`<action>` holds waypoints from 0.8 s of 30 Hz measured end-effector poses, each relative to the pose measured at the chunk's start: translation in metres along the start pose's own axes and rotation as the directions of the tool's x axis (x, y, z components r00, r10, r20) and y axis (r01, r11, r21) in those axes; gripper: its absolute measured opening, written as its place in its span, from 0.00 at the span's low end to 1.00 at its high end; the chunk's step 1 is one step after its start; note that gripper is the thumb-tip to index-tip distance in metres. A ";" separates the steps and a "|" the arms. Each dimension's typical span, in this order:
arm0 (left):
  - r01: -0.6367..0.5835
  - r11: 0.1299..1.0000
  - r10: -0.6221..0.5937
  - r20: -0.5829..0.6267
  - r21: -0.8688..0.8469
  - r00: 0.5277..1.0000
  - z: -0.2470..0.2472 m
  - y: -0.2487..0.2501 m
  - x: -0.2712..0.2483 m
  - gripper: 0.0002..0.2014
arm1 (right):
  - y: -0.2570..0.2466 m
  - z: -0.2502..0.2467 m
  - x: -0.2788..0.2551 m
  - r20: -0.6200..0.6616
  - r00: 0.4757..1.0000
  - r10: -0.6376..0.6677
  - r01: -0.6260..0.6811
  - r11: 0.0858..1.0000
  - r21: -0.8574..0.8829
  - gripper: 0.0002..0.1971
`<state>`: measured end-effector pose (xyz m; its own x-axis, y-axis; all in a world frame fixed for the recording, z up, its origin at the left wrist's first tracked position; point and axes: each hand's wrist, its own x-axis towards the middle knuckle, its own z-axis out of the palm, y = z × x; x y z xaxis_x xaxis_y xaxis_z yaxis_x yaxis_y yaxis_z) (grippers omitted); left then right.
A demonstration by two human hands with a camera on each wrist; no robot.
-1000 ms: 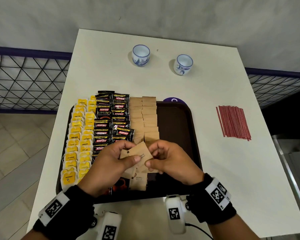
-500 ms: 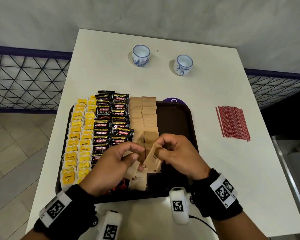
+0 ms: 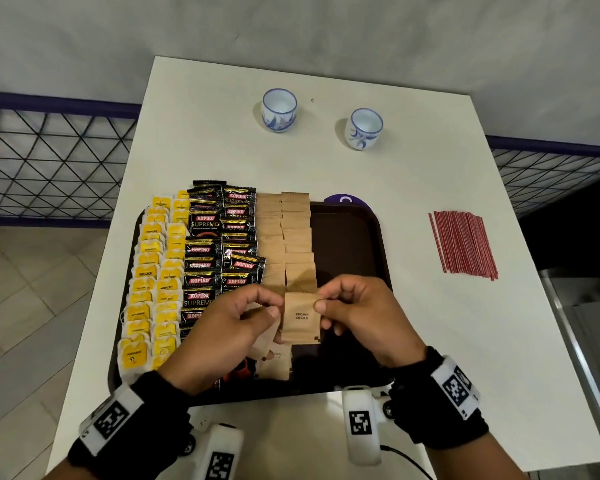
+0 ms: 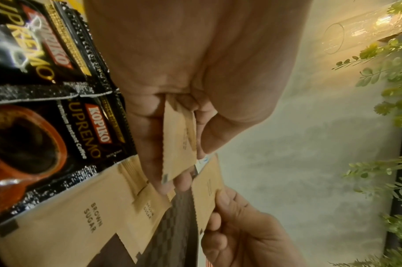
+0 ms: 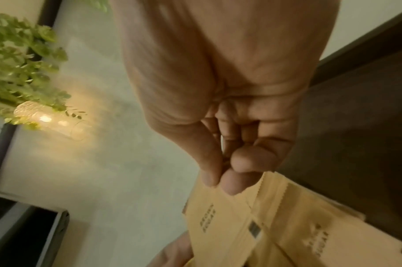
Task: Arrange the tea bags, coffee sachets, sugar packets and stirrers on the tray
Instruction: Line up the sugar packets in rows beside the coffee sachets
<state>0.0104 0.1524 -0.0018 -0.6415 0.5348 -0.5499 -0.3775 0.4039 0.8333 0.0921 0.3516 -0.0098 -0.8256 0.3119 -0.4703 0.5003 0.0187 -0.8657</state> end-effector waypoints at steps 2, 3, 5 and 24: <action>0.028 1.000 -0.028 0.010 0.013 1.000 -0.004 -0.002 0.000 0.11 | 0.007 -0.007 0.000 -0.022 0.999 0.047 -0.047 0.999 0.006 0.01; 0.034 0.999 -0.034 0.014 0.032 0.999 -0.006 -0.003 0.000 0.14 | 0.011 -0.010 0.000 -0.027 0.997 0.069 -0.070 0.998 -0.011 0.02; 0.037 0.997 -0.039 0.022 0.069 0.999 -0.010 -0.006 -0.002 0.17 | 0.020 -0.016 0.000 -0.026 0.994 0.106 -0.108 0.992 -0.062 0.03; 0.015 0.998 -0.015 0.002 0.053 1.000 -0.016 -0.014 -0.009 0.15 | 0.042 0.004 0.008 -0.018 0.985 0.173 -0.172 0.959 -0.225 0.01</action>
<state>0.0110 0.1304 -0.0072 -0.6348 0.5301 -0.5621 -0.3508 0.4505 0.8210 0.1049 0.3513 -0.0504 -0.7217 0.3277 -0.6096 0.6808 0.1775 -0.7106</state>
